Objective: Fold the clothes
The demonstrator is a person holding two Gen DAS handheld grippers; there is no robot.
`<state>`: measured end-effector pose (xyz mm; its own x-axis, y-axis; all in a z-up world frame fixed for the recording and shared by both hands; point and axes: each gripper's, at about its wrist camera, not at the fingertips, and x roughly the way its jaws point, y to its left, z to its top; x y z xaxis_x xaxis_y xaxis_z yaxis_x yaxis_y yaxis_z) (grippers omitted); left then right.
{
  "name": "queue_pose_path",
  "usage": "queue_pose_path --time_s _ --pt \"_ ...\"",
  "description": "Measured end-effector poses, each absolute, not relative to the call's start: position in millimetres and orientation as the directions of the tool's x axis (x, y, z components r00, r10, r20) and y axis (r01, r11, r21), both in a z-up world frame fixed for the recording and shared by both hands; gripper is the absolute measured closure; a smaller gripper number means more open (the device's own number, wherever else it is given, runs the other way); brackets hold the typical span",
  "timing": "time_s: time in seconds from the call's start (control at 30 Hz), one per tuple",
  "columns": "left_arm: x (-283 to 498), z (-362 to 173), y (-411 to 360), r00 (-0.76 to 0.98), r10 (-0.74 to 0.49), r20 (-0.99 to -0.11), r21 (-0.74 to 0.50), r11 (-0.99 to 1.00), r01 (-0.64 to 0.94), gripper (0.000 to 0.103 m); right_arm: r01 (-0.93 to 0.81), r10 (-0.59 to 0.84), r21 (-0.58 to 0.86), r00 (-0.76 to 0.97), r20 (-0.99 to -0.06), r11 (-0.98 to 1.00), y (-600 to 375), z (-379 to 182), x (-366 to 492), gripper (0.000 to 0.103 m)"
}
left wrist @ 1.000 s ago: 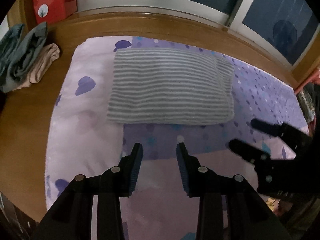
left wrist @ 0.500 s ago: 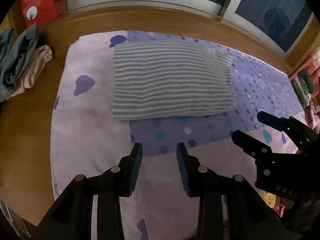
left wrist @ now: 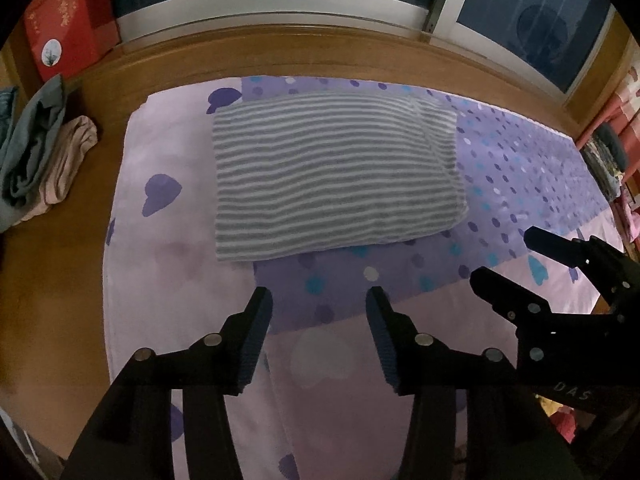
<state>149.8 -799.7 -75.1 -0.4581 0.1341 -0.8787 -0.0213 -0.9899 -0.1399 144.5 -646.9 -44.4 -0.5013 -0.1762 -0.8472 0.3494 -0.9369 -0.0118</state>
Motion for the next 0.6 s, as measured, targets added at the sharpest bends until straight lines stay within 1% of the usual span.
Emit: queue_pose_path --time_s 0.1,0.17,0.23,0.4,0.6 --pt "152.2 -75.5 -800.5 -0.457 0.137 -0.879 -0.148 -0.989 -0.012 0.053 0.348 -0.179 -0.008 -0.503 -0.846 -0.937 -646.8 -44.6 144.9 0.026" --pt "151.9 -75.4 -802.5 -0.460 0.132 -0.878 -0.148 -0.989 -0.002 0.045 0.347 -0.184 -0.002 -0.502 -0.845 -0.938 -646.4 -44.8 144.7 0.026" --pt "152.0 -75.6 -804.0 -0.463 0.113 -0.879 -0.134 -0.991 0.014 0.044 0.343 -0.187 0.005 -0.499 -0.846 -0.939 -645.9 -45.3 144.1 0.026" --pt "154.7 -74.0 -806.6 -0.478 0.126 -0.870 -0.153 -0.988 0.018 0.044 0.340 -0.193 0.015 -0.495 -0.847 -0.940 -646.2 -46.4 142.3 0.026" --pt "151.4 -79.4 -802.7 -0.440 0.121 -0.890 -0.140 -0.990 0.010 0.044 0.348 -0.199 0.018 -0.493 -0.847 -0.937 -647.3 -46.9 140.5 0.026"
